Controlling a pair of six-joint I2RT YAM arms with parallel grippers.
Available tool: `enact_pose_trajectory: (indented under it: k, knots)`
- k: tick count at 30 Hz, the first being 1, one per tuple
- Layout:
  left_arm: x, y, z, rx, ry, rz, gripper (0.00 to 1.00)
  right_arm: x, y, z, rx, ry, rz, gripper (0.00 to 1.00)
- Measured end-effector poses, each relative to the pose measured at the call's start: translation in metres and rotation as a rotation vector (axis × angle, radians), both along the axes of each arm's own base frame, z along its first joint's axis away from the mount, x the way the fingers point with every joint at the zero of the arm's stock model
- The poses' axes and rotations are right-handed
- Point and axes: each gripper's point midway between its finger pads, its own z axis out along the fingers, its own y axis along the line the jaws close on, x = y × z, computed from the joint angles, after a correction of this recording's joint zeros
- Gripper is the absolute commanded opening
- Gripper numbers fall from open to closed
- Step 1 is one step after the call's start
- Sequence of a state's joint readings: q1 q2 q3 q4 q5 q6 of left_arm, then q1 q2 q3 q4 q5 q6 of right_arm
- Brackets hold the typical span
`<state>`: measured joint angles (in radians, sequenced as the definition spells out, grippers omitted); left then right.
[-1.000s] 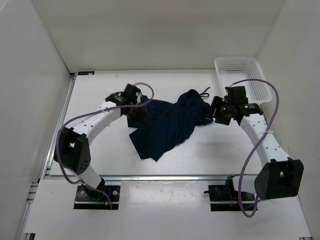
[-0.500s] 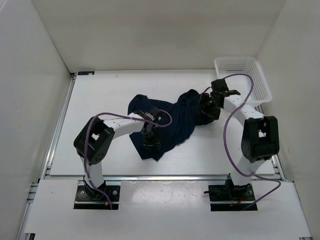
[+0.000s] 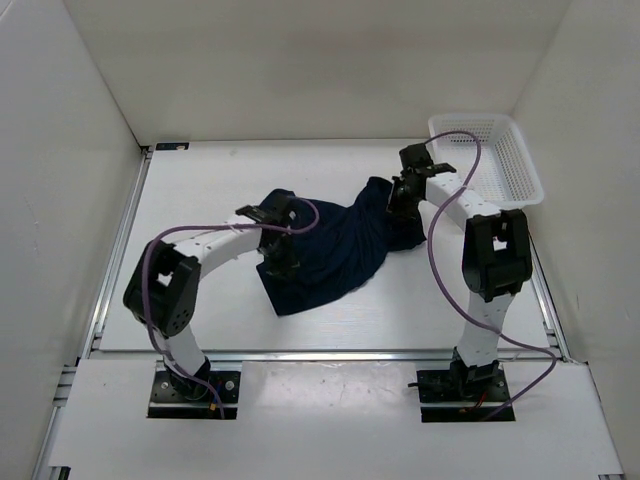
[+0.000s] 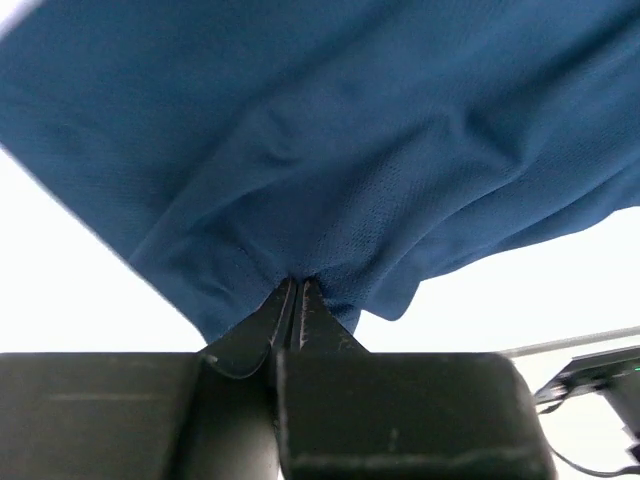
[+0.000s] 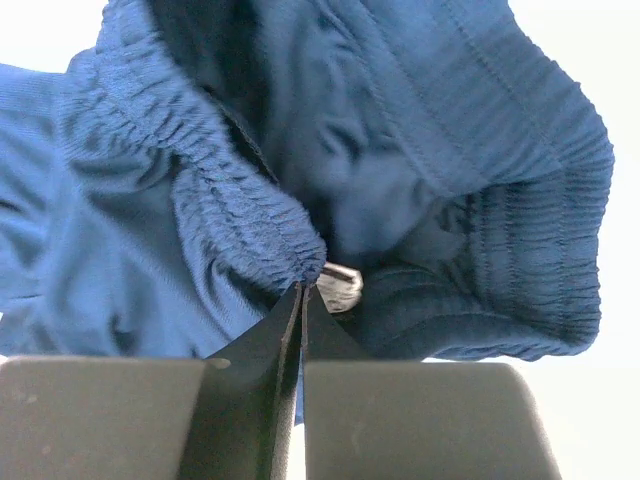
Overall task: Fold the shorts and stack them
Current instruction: Flatten the shorts out
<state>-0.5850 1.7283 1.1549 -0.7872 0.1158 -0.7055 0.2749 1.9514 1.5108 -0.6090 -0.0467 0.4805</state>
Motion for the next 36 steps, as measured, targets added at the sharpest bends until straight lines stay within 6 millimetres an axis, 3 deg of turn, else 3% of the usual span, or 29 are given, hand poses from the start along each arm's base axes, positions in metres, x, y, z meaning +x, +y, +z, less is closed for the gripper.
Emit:
enact_pose_trajectory:
  k: [3,5,7,10,12,14,17,18,21,22,23,25,27,29,30,31,32,34,36]
  knots:
    - [0.034,0.019,0.038,-0.012,-0.081,0.049,0.11,0.010,0.005,0.026,0.011,-0.043,0.005,0.00]
    - [0.067,0.032,0.076,-0.034,-0.168,0.084,0.11,0.027,0.010,0.060,0.031,-0.118,0.005,0.00]
    - [0.103,0.048,0.122,-0.061,-0.279,0.126,0.11,0.045,0.016,0.104,0.068,-0.211,0.010,0.00]
    - [0.145,0.083,0.196,-0.097,-0.450,0.204,0.11,0.061,0.020,0.189,0.131,-0.405,0.016,0.00]
    - [0.162,0.112,0.241,-0.121,-0.564,0.264,0.11,0.054,0.018,0.244,0.163,-0.523,0.026,0.00]
    - [0.164,0.142,0.272,-0.131,-0.640,0.318,0.11,0.033,0.012,0.293,0.188,-0.627,0.036,0.00]
    - [0.147,0.174,0.295,-0.131,-0.687,0.377,0.11,-0.010,0.000,0.346,0.209,-0.767,0.052,0.00]
    - [0.142,0.179,0.299,-0.134,-0.698,0.383,0.11,-0.025,-0.004,0.352,0.211,-0.803,0.058,0.00]
    - [0.115,0.185,0.293,-0.144,-0.693,0.386,0.11,-0.071,-0.022,0.336,0.184,-0.863,0.062,0.00]
    - [0.105,0.186,0.284,-0.143,-0.680,0.385,0.11,-0.088,-0.030,0.317,0.167,-0.859,0.053,0.00]
    - [0.095,0.186,0.272,-0.144,-0.655,0.385,0.11,-0.102,-0.036,0.292,0.151,-0.831,0.043,0.09]
    - [0.073,0.185,0.239,-0.141,-0.589,0.380,0.39,-0.129,-0.049,0.237,0.118,-0.748,-0.002,0.39]
    - [0.050,0.179,0.196,-0.152,-0.495,0.365,0.58,-0.152,-0.065,0.182,0.085,-0.650,-0.080,0.60]
    - [0.029,0.172,0.149,-0.171,-0.367,0.355,0.64,-0.176,-0.080,0.132,0.049,-0.538,-0.162,0.60]
    - [0.020,0.168,0.126,-0.177,-0.291,0.355,0.64,-0.184,-0.085,0.116,0.038,-0.497,-0.199,0.54]
    - [0.013,0.166,0.108,-0.181,-0.225,0.355,0.57,-0.192,-0.090,0.106,0.028,-0.466,-0.228,0.46]
    - [0.008,0.164,0.095,-0.182,-0.176,0.357,0.49,-0.196,-0.093,0.100,0.021,-0.448,-0.253,0.29]
    - [0.002,0.163,0.080,-0.183,-0.119,0.351,0.38,-0.196,-0.096,0.100,0.022,-0.440,-0.295,0.16]
    - [0.004,0.163,0.081,-0.184,-0.128,0.346,0.27,-0.193,-0.095,0.103,0.027,-0.429,-0.310,0.07]
